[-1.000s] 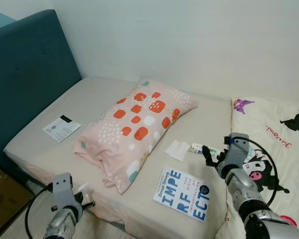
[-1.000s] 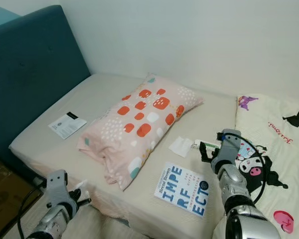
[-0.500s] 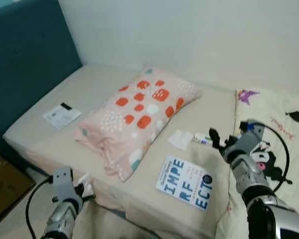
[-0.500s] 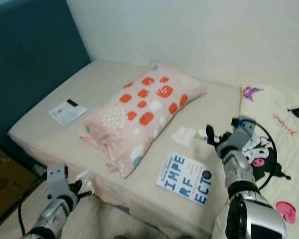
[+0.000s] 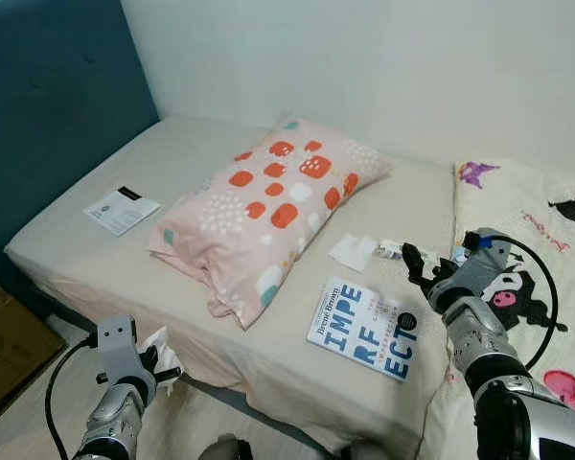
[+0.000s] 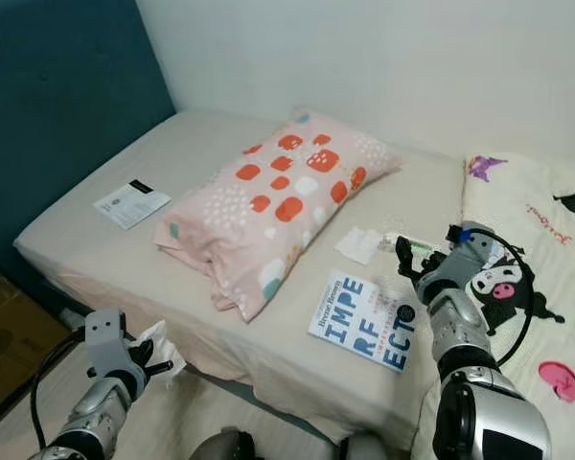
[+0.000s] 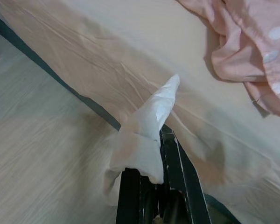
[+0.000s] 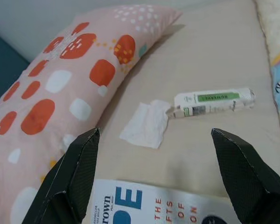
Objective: Clean up the room
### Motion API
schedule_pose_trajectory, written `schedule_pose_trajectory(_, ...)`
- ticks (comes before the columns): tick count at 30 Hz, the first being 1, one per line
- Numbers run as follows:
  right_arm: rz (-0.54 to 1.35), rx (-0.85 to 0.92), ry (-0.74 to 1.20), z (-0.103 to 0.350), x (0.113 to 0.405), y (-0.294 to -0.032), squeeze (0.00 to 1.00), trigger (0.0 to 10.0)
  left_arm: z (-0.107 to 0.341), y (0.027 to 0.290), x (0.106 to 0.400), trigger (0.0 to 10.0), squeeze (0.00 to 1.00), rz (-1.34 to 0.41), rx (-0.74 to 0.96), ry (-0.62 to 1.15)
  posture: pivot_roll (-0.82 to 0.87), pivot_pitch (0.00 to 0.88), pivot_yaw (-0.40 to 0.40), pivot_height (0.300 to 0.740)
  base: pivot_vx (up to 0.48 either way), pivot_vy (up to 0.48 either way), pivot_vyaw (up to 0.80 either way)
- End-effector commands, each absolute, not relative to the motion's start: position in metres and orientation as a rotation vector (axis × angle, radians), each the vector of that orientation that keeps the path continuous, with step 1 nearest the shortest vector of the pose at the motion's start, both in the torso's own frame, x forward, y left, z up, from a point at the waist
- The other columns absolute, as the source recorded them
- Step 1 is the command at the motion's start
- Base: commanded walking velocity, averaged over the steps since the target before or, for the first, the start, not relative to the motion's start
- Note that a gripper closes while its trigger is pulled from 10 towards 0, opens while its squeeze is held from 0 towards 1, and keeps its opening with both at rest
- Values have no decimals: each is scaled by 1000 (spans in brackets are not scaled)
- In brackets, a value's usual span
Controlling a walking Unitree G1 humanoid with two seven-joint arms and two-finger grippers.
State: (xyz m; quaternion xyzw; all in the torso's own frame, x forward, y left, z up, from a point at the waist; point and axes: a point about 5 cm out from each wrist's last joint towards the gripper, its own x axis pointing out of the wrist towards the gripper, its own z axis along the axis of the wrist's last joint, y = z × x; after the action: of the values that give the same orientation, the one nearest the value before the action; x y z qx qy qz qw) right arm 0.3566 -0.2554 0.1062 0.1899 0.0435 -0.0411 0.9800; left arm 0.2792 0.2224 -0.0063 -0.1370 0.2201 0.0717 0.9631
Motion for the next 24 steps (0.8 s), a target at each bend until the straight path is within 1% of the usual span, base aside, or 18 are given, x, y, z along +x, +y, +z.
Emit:
schedule_pose_trajectory(1,-86,395,117,98,353,-255,0,10000,-8,229,275,10000,0,158,-265,450,-61,153,73,640,0,0,0)
schedule_pose_trajectory(9,-105,408,132,94,351,-255,0,10000,-9,226,274,10000,0,137,-247,458,-59,155,78,640,0,0,0)
schedule_pose_trajectory(10,-110,408,142,93,350,-255,0,10000,-9,225,275,10000,0,130,-242,459,-57,156,79,630,0,0,0)
schedule_pose_trajectory(14,-111,411,146,91,350,-255,0,10000,-9,224,275,10000,0,122,-237,459,-57,159,82,620,0,0,0)
schedule_pose_trajectory(15,-115,417,146,90,349,-255,0,10000,-10,223,275,10000,0,118,-233,460,-55,162,84,610,0,0,0)
schedule_pose_trajectory(24,-138,451,112,91,347,-260,0,10000,-12,222,272,10000,0,100,-221,466,-50,180,94,605,0,0,0)
